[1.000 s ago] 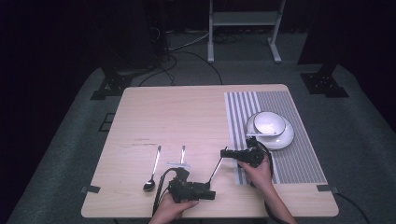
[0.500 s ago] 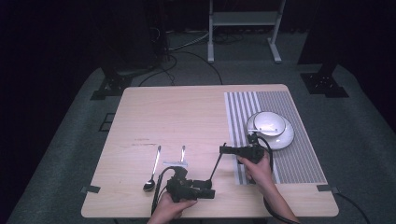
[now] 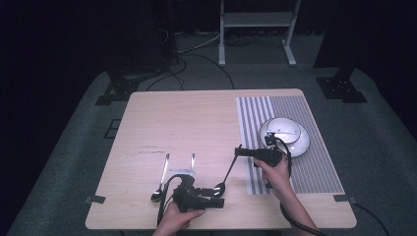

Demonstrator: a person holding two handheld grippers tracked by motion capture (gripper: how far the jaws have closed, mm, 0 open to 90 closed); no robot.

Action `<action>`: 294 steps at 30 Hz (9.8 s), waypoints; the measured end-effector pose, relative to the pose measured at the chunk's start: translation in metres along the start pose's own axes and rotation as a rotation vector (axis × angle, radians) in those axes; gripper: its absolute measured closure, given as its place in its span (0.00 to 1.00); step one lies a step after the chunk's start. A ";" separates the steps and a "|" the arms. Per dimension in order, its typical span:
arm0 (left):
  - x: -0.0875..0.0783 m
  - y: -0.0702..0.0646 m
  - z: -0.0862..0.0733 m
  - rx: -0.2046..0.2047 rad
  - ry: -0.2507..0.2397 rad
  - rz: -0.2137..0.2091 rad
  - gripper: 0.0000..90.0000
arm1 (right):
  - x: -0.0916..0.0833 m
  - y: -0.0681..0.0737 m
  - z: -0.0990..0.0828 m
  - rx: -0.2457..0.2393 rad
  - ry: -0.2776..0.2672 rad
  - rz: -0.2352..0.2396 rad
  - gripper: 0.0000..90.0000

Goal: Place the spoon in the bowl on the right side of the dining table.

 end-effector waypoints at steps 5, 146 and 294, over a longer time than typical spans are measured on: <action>-0.002 0.000 0.001 0.000 -0.003 0.000 0.08 | -0.007 -0.001 0.008 -0.001 -0.014 -0.019 0.99; -0.008 0.006 0.001 0.002 -0.014 0.014 0.08 | -0.209 -0.096 0.116 0.253 -0.497 -0.373 0.98; -0.027 0.004 0.005 0.018 -0.071 0.038 0.08 | -0.128 -0.039 -0.039 0.059 -0.292 -0.189 0.55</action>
Point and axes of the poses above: each handheld gripper's, and its own axes: x roughly forward along the jaws, z roughly out of its top, y roughly to its left, the point moved 7 cm from there along x, roughly forward along the jaws, and after that the axes turned 1 degree about y, right-handed, at the moved point
